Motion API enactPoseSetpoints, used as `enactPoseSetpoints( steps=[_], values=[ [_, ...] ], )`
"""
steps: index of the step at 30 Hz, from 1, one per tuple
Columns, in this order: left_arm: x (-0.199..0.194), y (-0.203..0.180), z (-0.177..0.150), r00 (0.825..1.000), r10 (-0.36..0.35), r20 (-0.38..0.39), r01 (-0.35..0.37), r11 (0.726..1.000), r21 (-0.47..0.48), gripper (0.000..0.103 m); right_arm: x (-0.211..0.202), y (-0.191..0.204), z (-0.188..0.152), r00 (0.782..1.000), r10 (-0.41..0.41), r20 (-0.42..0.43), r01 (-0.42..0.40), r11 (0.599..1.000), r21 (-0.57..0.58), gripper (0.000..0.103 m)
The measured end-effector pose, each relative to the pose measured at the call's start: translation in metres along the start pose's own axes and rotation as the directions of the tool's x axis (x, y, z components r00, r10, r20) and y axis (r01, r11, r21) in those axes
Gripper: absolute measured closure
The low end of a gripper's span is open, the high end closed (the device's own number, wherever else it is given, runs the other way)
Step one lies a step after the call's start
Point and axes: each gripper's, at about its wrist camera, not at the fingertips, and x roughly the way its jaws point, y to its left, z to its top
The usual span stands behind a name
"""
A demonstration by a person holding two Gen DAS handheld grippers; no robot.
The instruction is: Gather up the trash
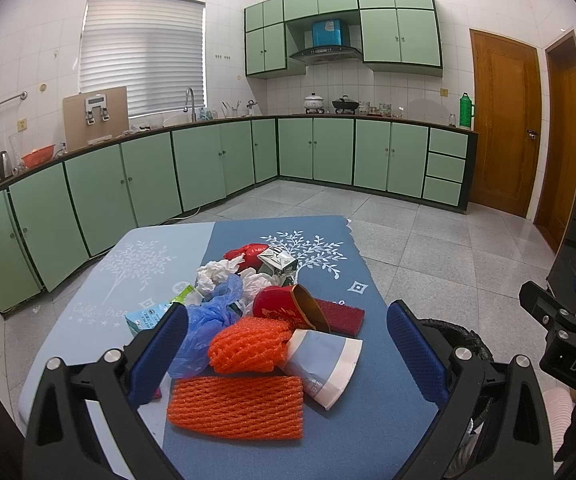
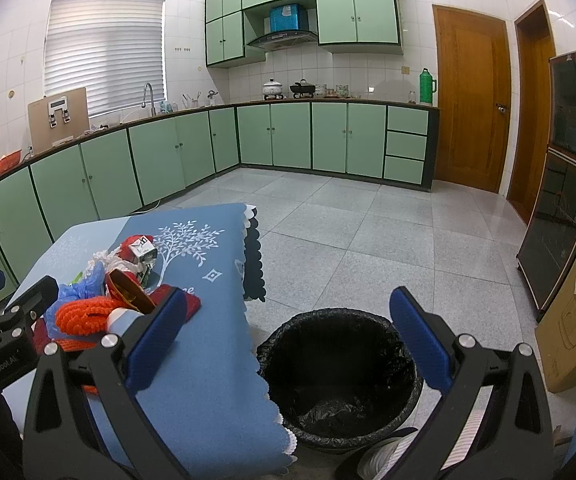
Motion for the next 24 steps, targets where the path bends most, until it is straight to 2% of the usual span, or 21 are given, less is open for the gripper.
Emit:
enactPoseSetpoints(
  steps=[19, 24],
  values=[
    [-0.001, 0.005, -0.001, 1.0, 0.003, -0.006, -0.003, 1.0, -0.011, 0.006, -0.001, -0.001, 0.0, 1.0, 0.002, -0.002, -0.002, 1.0, 0.002, 0.005],
    [0.004, 0.016, 0.003, 1.0, 0.03, -0.009, -0.03, 0.999, -0.031, 0.006, 0.01, 0.004, -0.005, 1.0, 0.015, -0.006, -0.015, 1.0, -0.002, 0.005]
  ],
)
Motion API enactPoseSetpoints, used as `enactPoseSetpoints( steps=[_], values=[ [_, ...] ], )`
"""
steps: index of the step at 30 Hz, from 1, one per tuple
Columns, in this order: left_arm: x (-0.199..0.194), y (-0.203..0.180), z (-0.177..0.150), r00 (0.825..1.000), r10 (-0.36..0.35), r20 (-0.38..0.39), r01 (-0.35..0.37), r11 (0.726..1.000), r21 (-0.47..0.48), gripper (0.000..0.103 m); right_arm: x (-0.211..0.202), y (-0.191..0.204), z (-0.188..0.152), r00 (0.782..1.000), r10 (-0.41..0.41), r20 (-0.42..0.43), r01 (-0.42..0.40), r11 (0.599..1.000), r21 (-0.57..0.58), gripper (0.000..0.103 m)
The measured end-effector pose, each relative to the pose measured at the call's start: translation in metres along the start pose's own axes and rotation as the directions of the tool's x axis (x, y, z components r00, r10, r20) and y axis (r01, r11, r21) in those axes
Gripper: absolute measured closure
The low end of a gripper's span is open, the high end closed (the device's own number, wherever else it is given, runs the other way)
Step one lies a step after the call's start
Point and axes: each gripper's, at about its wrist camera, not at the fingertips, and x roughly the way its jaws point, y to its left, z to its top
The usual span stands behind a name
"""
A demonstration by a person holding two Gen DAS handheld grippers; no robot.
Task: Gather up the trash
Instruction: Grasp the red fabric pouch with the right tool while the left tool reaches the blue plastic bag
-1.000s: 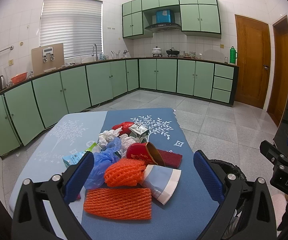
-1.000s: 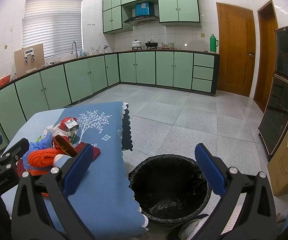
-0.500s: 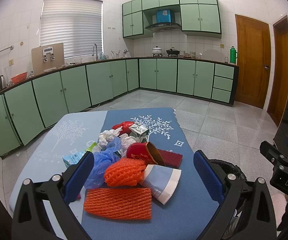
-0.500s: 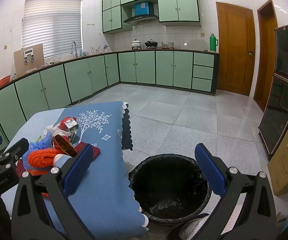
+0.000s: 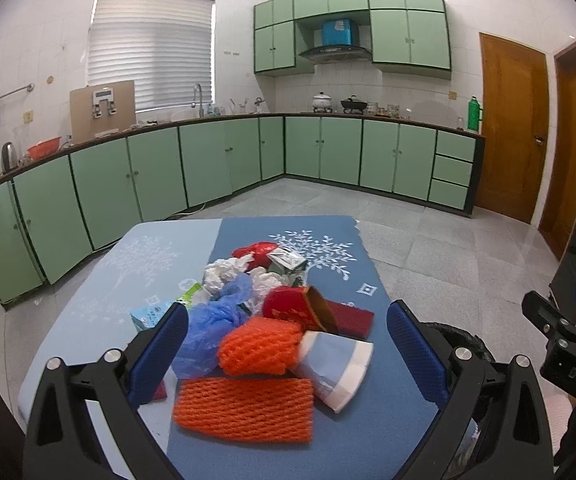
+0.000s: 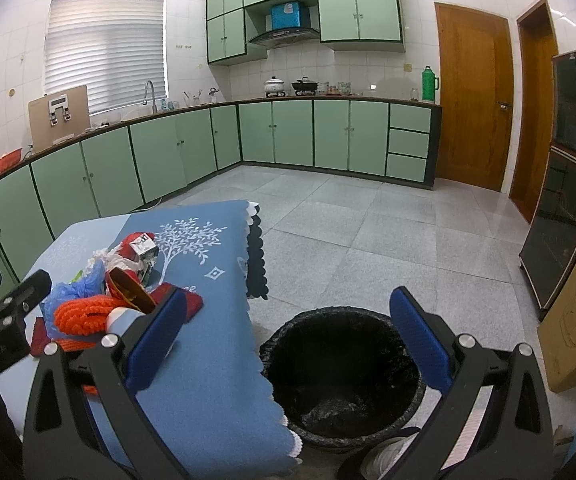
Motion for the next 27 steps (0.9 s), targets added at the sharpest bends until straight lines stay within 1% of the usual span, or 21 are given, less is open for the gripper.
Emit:
enactPoseSetpoints(
  steps=[6, 10, 12, 16, 20, 23, 24, 27],
  values=[
    [0.013, 0.031, 0.007, 0.996, 0.084, 0.005, -0.084, 0.996, -0.015, 0.006, 0.013, 0.017, 0.007, 0.999, 0.045, 0.03, -0.045, 0.999, -0.006, 0.005],
    [0.024, 0.062, 0.006, 0.987, 0.164, 0.003, -0.164, 0.986, -0.019, 0.006, 0.028, 0.036, 0.012, 0.995, 0.087, 0.04, -0.085, 0.996, -0.034, 0.005],
    [0.031, 0.081, 0.003, 0.979, 0.203, -0.01, -0.203, 0.979, -0.022, 0.006, 0.038, 0.047, 0.014, 0.993, 0.118, 0.031, -0.117, 0.992, -0.047, 0.005],
    [0.044, 0.107, -0.003, 0.965, 0.258, -0.039, -0.259, 0.965, -0.03, 0.006, 0.058, 0.067, 0.017, 0.985, 0.173, 0.004, -0.172, 0.983, -0.062, 0.005],
    [0.059, 0.127, -0.006, 0.958, 0.278, -0.076, -0.282, 0.958, -0.049, 0.008, 0.077, 0.089, 0.018, 0.975, 0.223, -0.025, -0.224, 0.97, -0.096, 0.009],
    [0.067, 0.133, -0.009, 0.957, 0.276, -0.09, -0.281, 0.958, -0.047, 0.009, 0.09, 0.105, 0.016, 0.961, 0.269, -0.06, -0.274, 0.956, -0.104, 0.019],
    [0.071, 0.135, -0.011, 0.957, 0.271, -0.099, -0.277, 0.96, -0.045, 0.009, 0.096, 0.113, 0.015, 0.952, 0.294, -0.083, -0.302, 0.947, -0.107, 0.021],
    [0.076, 0.137, -0.018, 0.96, 0.253, -0.12, -0.259, 0.965, -0.043, 0.01, 0.109, 0.127, 0.01, 0.942, 0.314, -0.119, -0.327, 0.937, -0.122, 0.022]
  ],
)
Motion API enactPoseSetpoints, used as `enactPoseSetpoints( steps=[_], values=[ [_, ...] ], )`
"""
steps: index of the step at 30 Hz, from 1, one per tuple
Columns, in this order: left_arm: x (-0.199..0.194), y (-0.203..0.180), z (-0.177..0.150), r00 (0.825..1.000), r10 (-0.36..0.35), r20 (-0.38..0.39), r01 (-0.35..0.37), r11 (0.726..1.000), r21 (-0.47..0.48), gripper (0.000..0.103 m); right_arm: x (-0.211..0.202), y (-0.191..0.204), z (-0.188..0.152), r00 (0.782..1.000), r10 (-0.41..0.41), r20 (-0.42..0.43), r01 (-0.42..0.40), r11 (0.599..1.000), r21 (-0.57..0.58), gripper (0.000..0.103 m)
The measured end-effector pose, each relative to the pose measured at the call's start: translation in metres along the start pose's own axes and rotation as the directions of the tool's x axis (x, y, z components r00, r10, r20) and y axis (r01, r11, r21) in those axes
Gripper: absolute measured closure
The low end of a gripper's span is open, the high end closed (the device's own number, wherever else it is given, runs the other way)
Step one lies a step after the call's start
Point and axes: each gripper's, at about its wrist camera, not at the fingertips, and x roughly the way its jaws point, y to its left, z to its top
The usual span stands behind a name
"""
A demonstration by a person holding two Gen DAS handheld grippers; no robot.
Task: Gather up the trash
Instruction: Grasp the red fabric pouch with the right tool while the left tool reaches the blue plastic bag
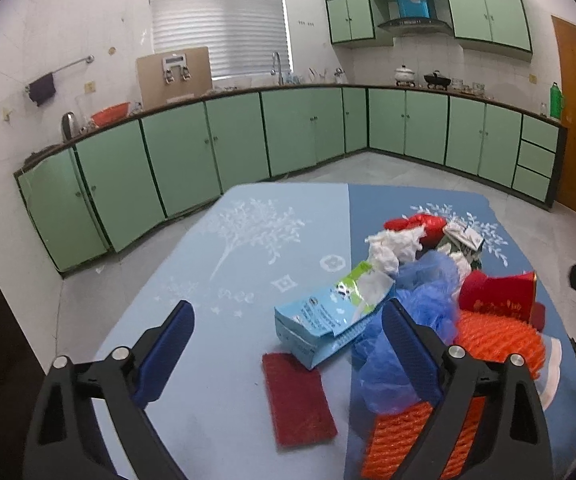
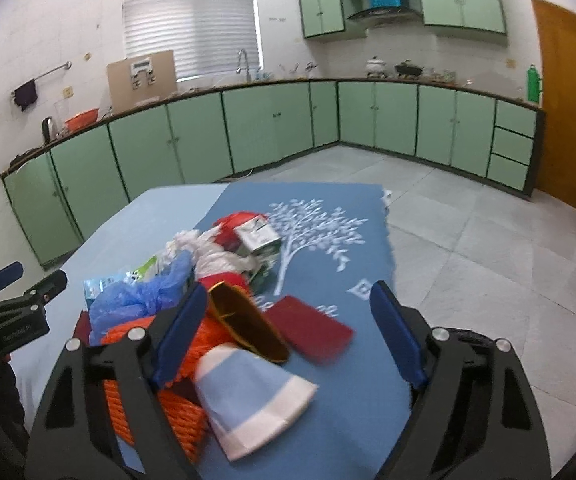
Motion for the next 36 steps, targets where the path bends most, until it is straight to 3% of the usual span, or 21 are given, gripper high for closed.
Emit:
enactPoseSetpoints(
  steps=[8, 12, 14, 17, 20, 22, 25, 29, 36],
  values=[
    [0.017, 0.004, -0.007, 0.999, -0.003, -0.047, 0.002, 1.0, -0.019, 0.01, 0.031, 0.02, -0.004, 0.996, 0.049, -0.07, -0.054, 0.996, -0.071, 0.024],
    [0.022, 0.002, -0.004, 0.999, -0.014, -0.046, 0.013, 1.0, -0.021, 0.01, 0.043, 0.022, -0.004, 0.992, 0.078, -0.099, -0.085, 0.994, -0.074, 0.034],
    [0.023, 0.001, -0.003, 0.999, -0.018, -0.041, 0.017, 1.0, -0.017, 0.01, 0.045, 0.023, -0.005, 0.99, 0.092, -0.111, -0.101, 0.992, -0.073, 0.039],
    [0.025, -0.001, -0.001, 0.999, -0.028, -0.039, 0.027, 1.0, -0.014, 0.01, 0.051, 0.023, -0.007, 0.979, 0.145, -0.14, -0.155, 0.986, -0.065, 0.061],
    [0.024, -0.002, 0.0, 0.998, -0.041, -0.038, 0.04, 0.999, -0.016, 0.01, 0.051, 0.023, -0.007, 0.975, 0.167, -0.146, -0.177, 0.982, -0.06, 0.067],
    [0.024, -0.004, 0.001, 0.998, -0.049, -0.035, 0.048, 0.999, -0.014, 0.01, 0.049, 0.024, -0.006, 0.973, 0.186, -0.139, -0.197, 0.978, -0.067, 0.079],
    [0.023, -0.009, 0.002, 0.997, -0.074, -0.035, 0.074, 0.997, -0.011, 0.011, 0.045, 0.024, -0.003, 0.972, 0.201, -0.124, -0.211, 0.975, -0.071, 0.087],
    [0.027, -0.021, 0.002, 0.988, -0.141, -0.067, 0.141, 0.99, 0.004, 0.028, 0.045, 0.022, -0.003, 0.97, 0.211, -0.12, -0.22, 0.973, -0.071, 0.088],
    [0.041, -0.048, -0.004, 0.96, -0.238, -0.15, 0.247, 0.968, 0.044, 0.034, 0.046, 0.02, -0.005, 0.971, 0.207, -0.122, -0.215, 0.975, -0.058, 0.088]
  ],
)
